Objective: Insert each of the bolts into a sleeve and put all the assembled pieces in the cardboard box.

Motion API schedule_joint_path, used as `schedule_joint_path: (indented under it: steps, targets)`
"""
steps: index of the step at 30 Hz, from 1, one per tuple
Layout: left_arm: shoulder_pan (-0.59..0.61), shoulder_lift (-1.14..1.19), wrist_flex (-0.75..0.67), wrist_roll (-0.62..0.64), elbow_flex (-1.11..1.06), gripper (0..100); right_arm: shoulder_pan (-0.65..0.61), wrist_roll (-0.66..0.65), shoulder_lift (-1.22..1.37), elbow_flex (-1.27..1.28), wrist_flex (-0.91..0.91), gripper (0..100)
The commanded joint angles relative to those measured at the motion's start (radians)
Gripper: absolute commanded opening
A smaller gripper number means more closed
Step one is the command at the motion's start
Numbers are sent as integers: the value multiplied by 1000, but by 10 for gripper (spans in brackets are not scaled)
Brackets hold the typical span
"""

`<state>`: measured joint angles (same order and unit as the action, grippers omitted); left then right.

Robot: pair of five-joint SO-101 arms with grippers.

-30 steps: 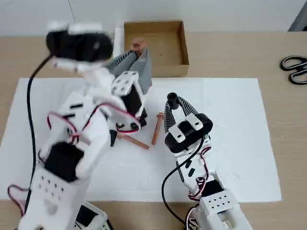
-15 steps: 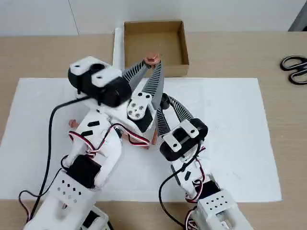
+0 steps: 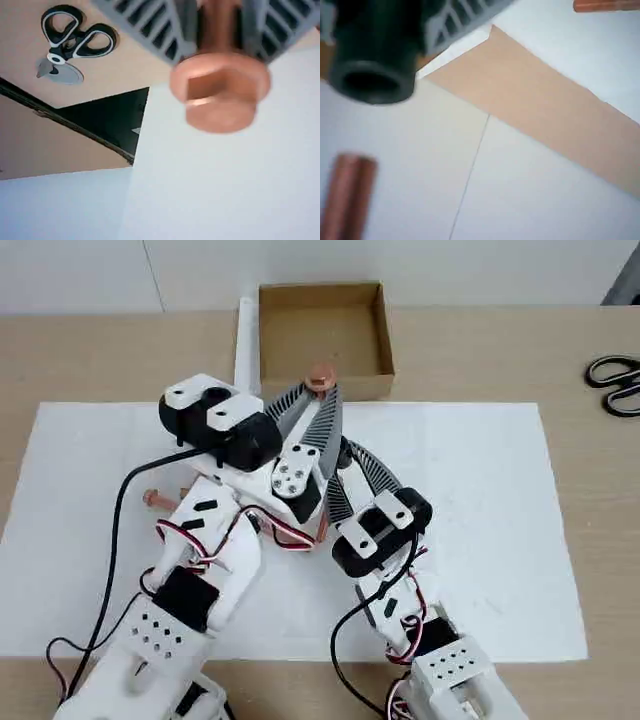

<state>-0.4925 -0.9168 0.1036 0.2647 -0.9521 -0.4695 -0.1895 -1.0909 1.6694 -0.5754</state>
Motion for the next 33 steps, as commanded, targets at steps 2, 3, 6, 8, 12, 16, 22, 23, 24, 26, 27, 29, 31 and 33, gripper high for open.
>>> schedule_joint_path:
  steps: [2,3,6,8,12,16,22,23,24,26,27,29,31,33]
  targets:
    - [-3,-25,-32,9,-19,6,-1,-9,-19,3,-24,5]
    - [-6,-25,-32,11,-27,6,-1,-9,-19,3,-24,5]
    - [0,-25,-34,55,-41,6,-1,-9,-19,3,-24,5]
    - [0,-25,-34,78,-42,6,-1,-9,-19,3,-24,5]
    - [0,-25,-34,78,-42,6,-1,-9,-19,3,-24,5]
    - [-2,-25,-34,77,-67,6,-1,-9,-19,3,-24,5]
    - [0,-25,-138,74,-143,6,-1,-9,-19,3,-24,5]
    - [0,-25,-166,74,-151,6,-1,-9,-19,3,-24,5]
    - [0,-23,-181,74,-154,6,-1,-9,-19,3,-24,5]
    - [0,-23,-184,74,-165,6,-1,-9,-19,3,-24,5]
    - [0,-23,-184,72,-174,6,-1,-9,-19,3,-24,5]
    - [-2,-23,-184,43,-199,6,-1,-9,-19,3,-24,5]
    - [-6,-28,-184,-6,-222,6,-1,-11,-19,3,-24,5]
    - [-5,-32,-181,-40,-232,6,-1,-11,-19,3,-24,5]
